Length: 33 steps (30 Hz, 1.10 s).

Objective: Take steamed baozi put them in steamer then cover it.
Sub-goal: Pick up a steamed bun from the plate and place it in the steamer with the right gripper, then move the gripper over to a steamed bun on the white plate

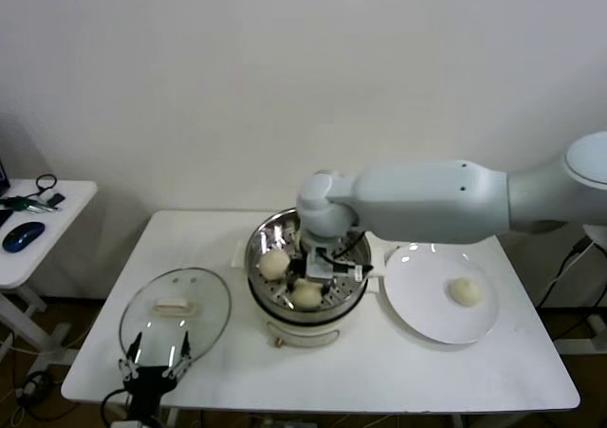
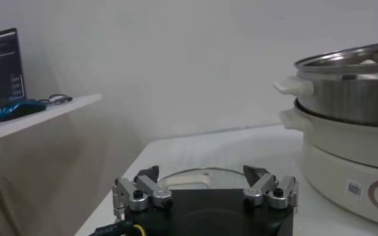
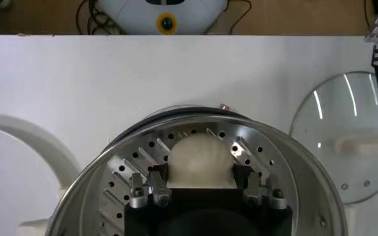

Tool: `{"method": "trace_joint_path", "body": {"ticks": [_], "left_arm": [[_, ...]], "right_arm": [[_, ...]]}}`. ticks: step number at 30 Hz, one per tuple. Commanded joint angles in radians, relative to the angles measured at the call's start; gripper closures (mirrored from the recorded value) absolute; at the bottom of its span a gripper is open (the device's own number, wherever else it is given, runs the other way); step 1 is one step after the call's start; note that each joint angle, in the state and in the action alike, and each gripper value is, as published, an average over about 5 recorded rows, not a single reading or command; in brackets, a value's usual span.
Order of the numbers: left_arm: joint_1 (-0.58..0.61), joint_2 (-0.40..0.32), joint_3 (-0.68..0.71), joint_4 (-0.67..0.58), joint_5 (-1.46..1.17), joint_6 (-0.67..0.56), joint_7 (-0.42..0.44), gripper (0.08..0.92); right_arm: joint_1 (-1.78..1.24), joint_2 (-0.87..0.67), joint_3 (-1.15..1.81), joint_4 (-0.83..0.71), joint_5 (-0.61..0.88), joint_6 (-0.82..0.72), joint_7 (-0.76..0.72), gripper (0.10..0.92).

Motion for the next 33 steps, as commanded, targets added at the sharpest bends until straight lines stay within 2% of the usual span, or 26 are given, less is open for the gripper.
{"method": "trace_joint_path", "body": {"ticks": [1, 4, 8, 11, 14, 19, 23, 26, 33], "left_arm": [[0.000, -0.001, -0.001, 0.002, 0.000, -0.001, 0.000, 0.177], [0.000, -0.001, -0.001, 0.002, -0.001, -0.001, -0.001, 0.177], [-0.001, -0.002, -0.001, 0.001, -0.001, 0.000, -0.001, 0.177], [-0.002, -0.004, 0.001, 0.000, 0.000, 0.000, -0.001, 0.177], [-0.003, -0.006, 0.003, 0.000, 0.001, 0.001, -0.001, 0.177], [-0.004, -0.006, 0.001, 0.003, 0.004, 0.002, -0.003, 0.177], [-0.006, -0.005, 0.001, 0.003, 0.005, 0.005, -0.003, 0.177], [-0.010, -0.004, 0.002, 0.005, 0.005, 0.006, -0.001, 0.177], [-0.016, 0.003, 0.005, 0.009, 0.002, 0.003, -0.001, 0.177]], "right_arm": [[-0.037, 0.015, -0.003, -0.016, -0.030, 0.006, 0.012, 0.359], [-0.034, 0.012, 0.000, -0.022, -0.033, 0.007, 0.008, 0.342], [-0.018, 0.002, 0.006, -0.040, -0.026, 0.009, 0.003, 0.263], [0.023, -0.023, 0.021, -0.061, 0.039, 0.011, -0.031, 0.214], [0.102, -0.070, 0.022, -0.082, 0.187, 0.011, -0.110, 0.204], [0.278, -0.166, -0.057, -0.199, 0.534, -0.031, -0.224, 0.203], [0.344, -0.276, -0.143, -0.305, 0.687, -0.123, -0.242, 0.203], [0.346, -0.372, -0.218, -0.341, 0.686, -0.180, -0.233, 0.203], [0.181, -0.600, -0.207, -0.381, 0.527, -0.304, -0.154, 0.203]]}}
